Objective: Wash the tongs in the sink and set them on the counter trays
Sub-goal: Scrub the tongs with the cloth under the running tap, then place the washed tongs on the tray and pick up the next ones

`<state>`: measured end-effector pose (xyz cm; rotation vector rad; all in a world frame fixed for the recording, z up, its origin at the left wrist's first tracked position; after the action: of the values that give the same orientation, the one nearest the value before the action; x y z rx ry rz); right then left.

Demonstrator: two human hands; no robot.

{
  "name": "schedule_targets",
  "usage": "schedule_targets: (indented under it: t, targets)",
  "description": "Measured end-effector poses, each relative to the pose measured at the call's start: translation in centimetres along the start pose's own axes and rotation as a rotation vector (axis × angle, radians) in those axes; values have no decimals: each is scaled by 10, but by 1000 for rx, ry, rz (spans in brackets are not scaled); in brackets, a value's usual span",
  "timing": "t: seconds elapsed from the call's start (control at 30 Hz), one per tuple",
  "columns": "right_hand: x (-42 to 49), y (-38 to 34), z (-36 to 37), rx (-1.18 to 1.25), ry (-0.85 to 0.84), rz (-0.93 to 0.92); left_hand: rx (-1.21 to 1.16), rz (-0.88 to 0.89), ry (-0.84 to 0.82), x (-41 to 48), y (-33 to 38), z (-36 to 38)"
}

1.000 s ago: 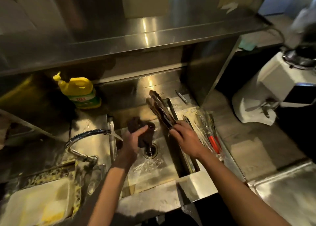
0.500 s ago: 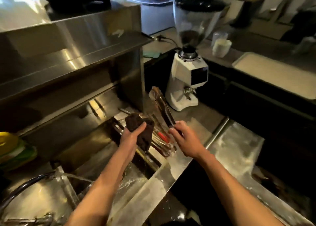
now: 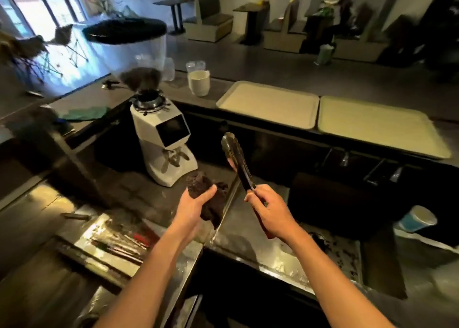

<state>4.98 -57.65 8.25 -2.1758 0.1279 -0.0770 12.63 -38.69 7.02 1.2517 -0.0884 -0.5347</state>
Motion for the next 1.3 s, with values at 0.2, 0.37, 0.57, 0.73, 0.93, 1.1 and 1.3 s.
schedule_targets:
  t: [0.2,0.37,0.57,0.73,0.93,1.1,1.3]
  targets:
    - [-14,71,-120,27,164,82,45,-55,-165,55,-30,131]
    - [-29,107,-205,40,278,148,90,-49,-274,90,-36,228]
    - [-50,145,-297,18,418,215,65,-62,-348,126,-42,329]
    - [-44,161,-376,-140,553,336,66,-31,-344,148,-36,374]
    - [-7,191,-469,-411,591,610,74,1,-344,168,-26,421]
    - [29,221,-494,-589,495,693,48,-25,-288,182,-24,435]
    - [55,245,-499,-727,403,764,57,-69,-281,194,-31,429]
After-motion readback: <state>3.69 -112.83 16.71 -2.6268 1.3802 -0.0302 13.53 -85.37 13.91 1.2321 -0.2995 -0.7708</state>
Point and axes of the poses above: each hand's wrist, its own x-axis towards the middle knuckle, its own z-axis out of the palm, y = z × x, the point moved 8 cm from there along x, towards the middle knuckle, and after that the axes turned 9 degrees about -y, right-handed, at the moved point
